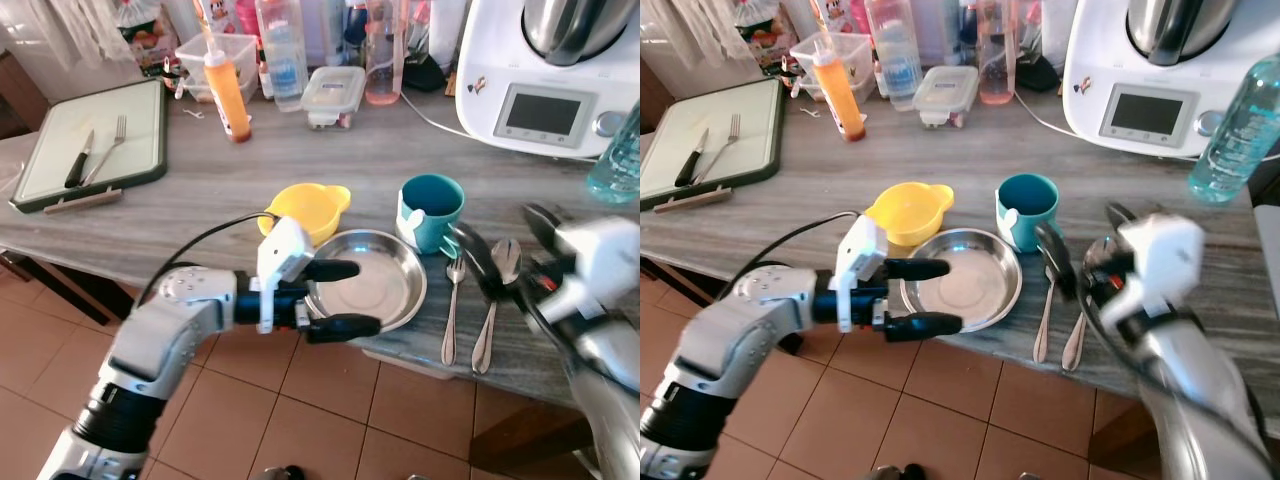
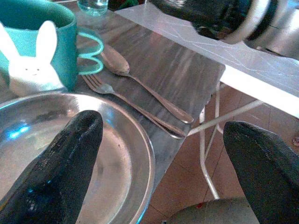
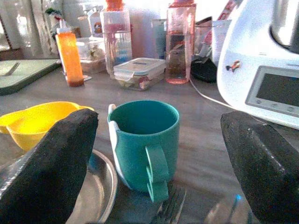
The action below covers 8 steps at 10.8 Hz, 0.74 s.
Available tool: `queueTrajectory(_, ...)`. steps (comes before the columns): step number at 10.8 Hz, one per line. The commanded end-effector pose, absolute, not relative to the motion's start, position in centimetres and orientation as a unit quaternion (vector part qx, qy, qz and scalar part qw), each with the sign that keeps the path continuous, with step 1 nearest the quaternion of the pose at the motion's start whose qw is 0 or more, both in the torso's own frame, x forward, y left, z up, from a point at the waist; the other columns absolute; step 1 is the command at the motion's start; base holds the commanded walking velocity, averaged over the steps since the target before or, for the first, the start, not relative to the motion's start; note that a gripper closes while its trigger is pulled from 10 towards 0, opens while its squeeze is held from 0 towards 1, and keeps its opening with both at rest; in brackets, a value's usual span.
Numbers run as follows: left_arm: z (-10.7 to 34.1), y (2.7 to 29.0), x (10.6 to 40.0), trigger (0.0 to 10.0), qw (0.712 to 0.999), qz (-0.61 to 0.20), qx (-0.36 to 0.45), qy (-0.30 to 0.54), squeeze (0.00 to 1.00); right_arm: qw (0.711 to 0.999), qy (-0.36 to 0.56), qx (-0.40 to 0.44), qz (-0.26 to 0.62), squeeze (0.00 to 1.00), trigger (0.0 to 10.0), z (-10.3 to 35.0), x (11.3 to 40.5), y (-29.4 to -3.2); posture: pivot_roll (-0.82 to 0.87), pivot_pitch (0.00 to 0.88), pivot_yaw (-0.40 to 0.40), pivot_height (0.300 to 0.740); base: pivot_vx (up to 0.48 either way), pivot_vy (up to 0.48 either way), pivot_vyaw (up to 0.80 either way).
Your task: Setting the table
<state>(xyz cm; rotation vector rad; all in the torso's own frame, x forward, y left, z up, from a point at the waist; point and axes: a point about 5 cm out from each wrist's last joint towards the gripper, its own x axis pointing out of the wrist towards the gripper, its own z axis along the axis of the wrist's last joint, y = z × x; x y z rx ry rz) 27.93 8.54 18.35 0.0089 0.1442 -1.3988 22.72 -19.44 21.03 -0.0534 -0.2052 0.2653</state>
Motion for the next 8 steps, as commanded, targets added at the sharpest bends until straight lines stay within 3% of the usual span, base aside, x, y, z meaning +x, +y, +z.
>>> queueTrajectory(1,19.1,8.5,28.1,10.0,0.776,-0.630,0.008,0.043,0.00,0.986,-0.103,-0.017,0.129,1.00,10.0,21.2,21.6,-18.8,-0.08,0.109,0.081,0.740,0.000,0.000,0.00)
queueTrajectory(3,19.9,8.6,29.6,10.0,0.832,-0.555,-0.010,-0.010,0.00,0.990,-0.086,0.004,0.116,1.00,10.0,20.4,20.2,-18.2,-0.08,0.094,0.064,0.740,0.000,0.000,0.00)
queueTrajectory(5,20.2,9.4,30.5,10.0,0.870,-0.492,-0.028,-0.033,0.00,0.992,-0.073,0.008,0.106,1.00,10.0,19.7,19.6,-17.7,-0.07,0.080,0.049,0.740,0.000,0.000,0.00)
queueTrajectory(8,18.1,11.4,30.9,10.0,0.930,-0.366,-0.006,-0.021,0.00,0.998,-0.056,-0.023,0.013,1.00,10.0,18.2,18.6,-18.4,-0.06,0.065,0.033,0.740,0.000,0.000,0.00)
